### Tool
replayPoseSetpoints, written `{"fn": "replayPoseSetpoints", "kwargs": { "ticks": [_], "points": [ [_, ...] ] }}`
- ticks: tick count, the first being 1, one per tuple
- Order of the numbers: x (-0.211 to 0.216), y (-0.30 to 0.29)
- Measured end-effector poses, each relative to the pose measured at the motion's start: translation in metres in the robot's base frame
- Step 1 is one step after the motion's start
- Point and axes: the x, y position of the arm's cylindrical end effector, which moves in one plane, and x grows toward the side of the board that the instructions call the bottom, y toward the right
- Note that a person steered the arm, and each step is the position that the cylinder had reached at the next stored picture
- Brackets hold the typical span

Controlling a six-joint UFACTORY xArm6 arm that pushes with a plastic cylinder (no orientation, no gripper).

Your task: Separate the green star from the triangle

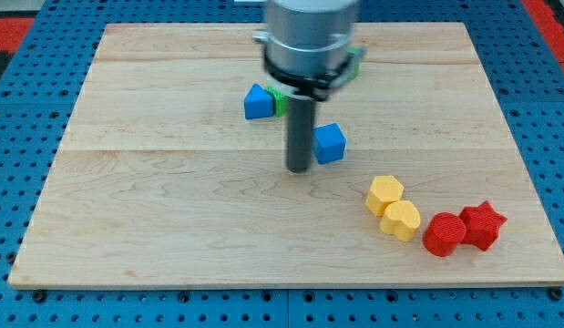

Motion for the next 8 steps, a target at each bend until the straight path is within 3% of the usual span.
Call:
{"fn": "replayPoseSetpoints", "kwargs": {
  "ticks": [2, 3, 4, 5, 6, 7, 8],
  "points": [
    [-0.023, 0.115],
    [-0.041, 0.121],
    [-0.036, 0.063],
    [-0.029, -0.06],
    [-0.074, -0.108],
    [-0.082, -0.054],
    [-0.117, -0.026]
  ]
}}
